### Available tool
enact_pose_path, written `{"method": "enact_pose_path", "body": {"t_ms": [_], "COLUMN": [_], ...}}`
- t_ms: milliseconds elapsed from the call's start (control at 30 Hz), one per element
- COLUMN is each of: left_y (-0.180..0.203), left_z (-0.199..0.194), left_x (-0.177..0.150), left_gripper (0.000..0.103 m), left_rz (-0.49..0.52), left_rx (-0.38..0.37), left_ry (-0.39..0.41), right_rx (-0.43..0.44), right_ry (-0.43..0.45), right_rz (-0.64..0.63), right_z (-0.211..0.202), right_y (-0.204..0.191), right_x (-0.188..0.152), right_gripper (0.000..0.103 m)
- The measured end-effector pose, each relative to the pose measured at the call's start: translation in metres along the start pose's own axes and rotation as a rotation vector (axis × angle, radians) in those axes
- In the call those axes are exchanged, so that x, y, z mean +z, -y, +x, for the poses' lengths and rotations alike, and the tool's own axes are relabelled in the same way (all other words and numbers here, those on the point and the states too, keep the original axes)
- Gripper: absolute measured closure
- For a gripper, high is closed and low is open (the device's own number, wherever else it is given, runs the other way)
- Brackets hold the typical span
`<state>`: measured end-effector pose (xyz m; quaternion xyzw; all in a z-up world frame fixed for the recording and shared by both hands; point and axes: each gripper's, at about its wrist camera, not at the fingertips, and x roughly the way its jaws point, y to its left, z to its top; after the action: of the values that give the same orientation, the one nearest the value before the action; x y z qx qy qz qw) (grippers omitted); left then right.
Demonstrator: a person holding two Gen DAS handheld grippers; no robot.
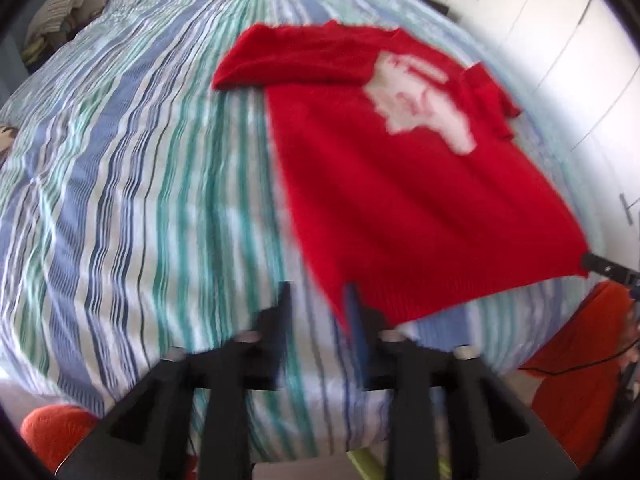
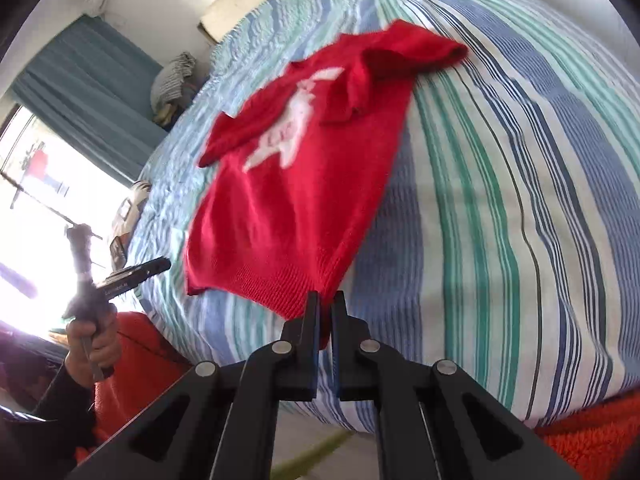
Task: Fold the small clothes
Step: 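Grasp the sweater hem with the right gripper while the left gripper grasps the hem beside it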
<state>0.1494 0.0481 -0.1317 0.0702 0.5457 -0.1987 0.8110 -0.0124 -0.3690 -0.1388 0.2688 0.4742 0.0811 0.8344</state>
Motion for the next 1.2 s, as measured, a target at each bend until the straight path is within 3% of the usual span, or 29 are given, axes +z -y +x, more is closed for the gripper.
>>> {"method": "enact_pose_path", "body": {"t_ms": [33, 200, 333, 433, 667, 767, 800, 833, 867, 900, 933, 1000, 1200], "left_y": [-0.005, -0.037, -0.032, -0.028, -0.029, -0.015, -0.01, -0.005, -0.002, 0.001, 0.002, 0.005, -0.003], "left_z": [0.007, 0.022, 0.025, 0.027, 0.032, 0.041, 0.042, 0.043, 0.045, 0.047, 0.047, 0.043, -0.003], "left_x": [-0.004, -0.023, -0.02, -0.018, -0.018, -0.01, -0.008, -0.007, -0.006, -0.005, -0.005, -0.005, -0.018], "left_gripper": [0.037, 0.037, 0.043, 0.043, 0.042, 0.044, 0.055, 0.078, 0.092, 0.099, 0.1, 0.1, 0.101], "left_rz": [-0.032, -0.244, -0.237, -0.267, -0.327, -0.285, -0.27, -0.251, -0.24, -0.239, -0.24, -0.238, -0.193], "left_rx": [0.022, -0.088, -0.153, -0.244, -0.343, -0.321, -0.301, -0.281, -0.277, -0.267, -0.238, -0.179, -0.061], "left_ry": [-0.008, -0.022, -0.014, -0.008, -0.016, -0.031, -0.03, -0.034, -0.044, -0.055, -0.056, -0.063, -0.032], "right_rx": [-0.016, -0.025, -0.037, -0.04, -0.03, -0.026, -0.012, 0.002, 0.026, 0.037, 0.032, -0.052, -0.157], "right_ry": [-0.004, 0.005, -0.003, 0.007, 0.017, 0.009, 0.011, 0.014, 0.021, 0.026, 0.023, 0.008, 0.001], "right_rz": [0.023, 0.166, 0.164, 0.151, 0.16, 0.161, 0.169, 0.174, 0.182, 0.185, 0.18, 0.154, 0.152], "right_z": [0.005, 0.026, 0.035, 0.032, 0.03, 0.034, 0.034, 0.033, 0.033, 0.034, 0.036, 0.041, 0.004], "right_y": [0.008, 0.039, 0.037, 0.035, 0.037, 0.036, 0.035, 0.035, 0.035, 0.034, 0.033, 0.031, 0.017], "right_x": [-0.001, -0.012, -0.012, -0.016, -0.019, -0.017, -0.016, -0.017, -0.017, -0.017, -0.015, -0.01, -0.011], "right_gripper": [0.098, 0.098, 0.098, 0.097, 0.095, 0.091, 0.087, 0.077, 0.067, 0.066, 0.067, 0.1, 0.1]}}
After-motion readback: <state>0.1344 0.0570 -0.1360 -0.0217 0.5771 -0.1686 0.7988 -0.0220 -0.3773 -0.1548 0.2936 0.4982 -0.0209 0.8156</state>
